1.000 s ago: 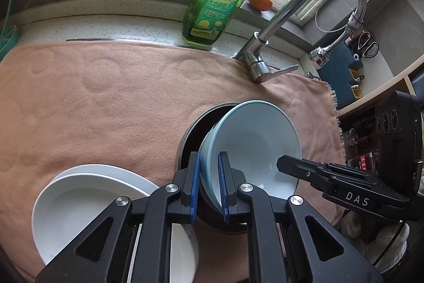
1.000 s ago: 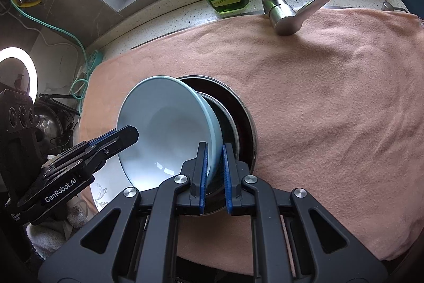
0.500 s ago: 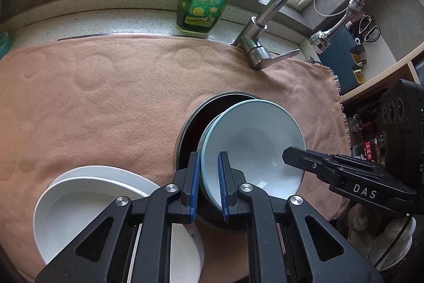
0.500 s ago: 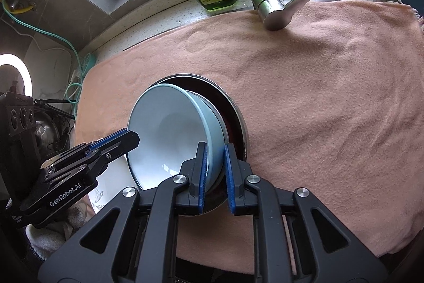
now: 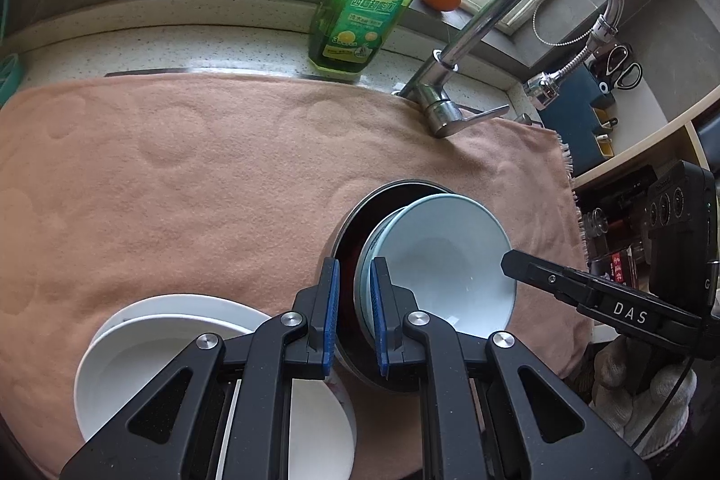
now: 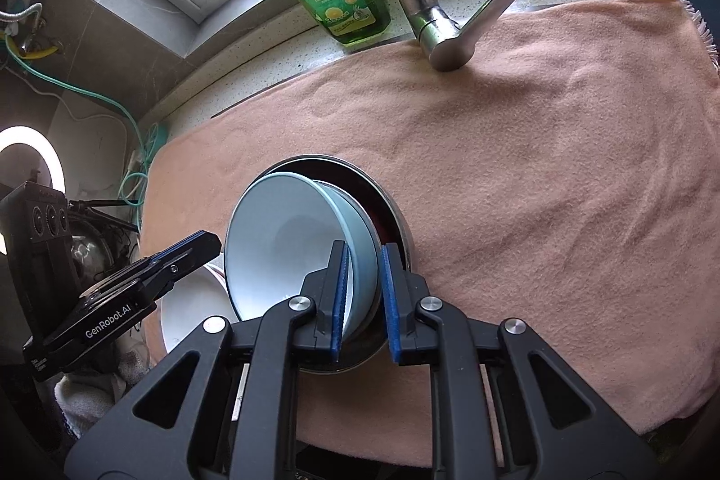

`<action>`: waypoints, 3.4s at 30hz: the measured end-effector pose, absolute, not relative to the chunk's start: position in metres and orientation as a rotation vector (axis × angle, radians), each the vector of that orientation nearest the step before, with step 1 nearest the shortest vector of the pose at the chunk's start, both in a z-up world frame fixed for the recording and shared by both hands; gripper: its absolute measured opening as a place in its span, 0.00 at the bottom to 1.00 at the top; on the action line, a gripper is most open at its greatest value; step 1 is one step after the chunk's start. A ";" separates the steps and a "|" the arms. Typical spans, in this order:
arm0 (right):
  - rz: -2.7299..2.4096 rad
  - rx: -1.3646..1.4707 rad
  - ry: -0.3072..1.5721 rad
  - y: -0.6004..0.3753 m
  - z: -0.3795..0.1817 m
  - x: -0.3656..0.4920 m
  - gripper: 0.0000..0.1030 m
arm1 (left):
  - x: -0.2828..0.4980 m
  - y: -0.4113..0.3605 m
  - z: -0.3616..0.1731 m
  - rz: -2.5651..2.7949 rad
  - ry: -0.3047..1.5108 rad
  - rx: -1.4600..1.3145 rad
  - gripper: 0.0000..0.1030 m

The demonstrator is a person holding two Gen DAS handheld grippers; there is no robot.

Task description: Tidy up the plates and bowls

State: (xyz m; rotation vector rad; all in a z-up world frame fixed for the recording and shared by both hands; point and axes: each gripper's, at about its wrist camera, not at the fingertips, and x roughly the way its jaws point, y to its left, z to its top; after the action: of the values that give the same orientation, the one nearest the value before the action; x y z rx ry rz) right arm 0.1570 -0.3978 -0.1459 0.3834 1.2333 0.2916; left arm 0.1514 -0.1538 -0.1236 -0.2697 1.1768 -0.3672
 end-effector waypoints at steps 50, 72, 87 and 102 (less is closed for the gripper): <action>0.251 0.578 1.243 -0.419 -0.189 0.145 0.11 | 0.169 -0.142 -0.162 -0.502 1.271 -0.310 0.12; 0.299 0.515 1.244 -0.395 -0.153 0.142 0.11 | 0.156 -0.128 -0.123 -0.473 1.177 -0.268 0.12; 0.416 0.449 1.234 -0.343 -0.121 0.116 0.11 | 0.115 -0.076 -0.098 -0.407 1.128 -0.314 0.09; 0.483 0.387 1.298 -0.280 -0.137 0.090 0.11 | 0.077 -0.017 -0.112 -0.326 1.148 -0.386 0.09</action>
State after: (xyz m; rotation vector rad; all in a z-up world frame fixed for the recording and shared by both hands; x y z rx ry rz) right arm 0.0904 -0.2805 -0.1370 0.3868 1.2978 0.4829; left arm 0.0769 -0.0171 -0.1124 -0.3857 1.1483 -0.3261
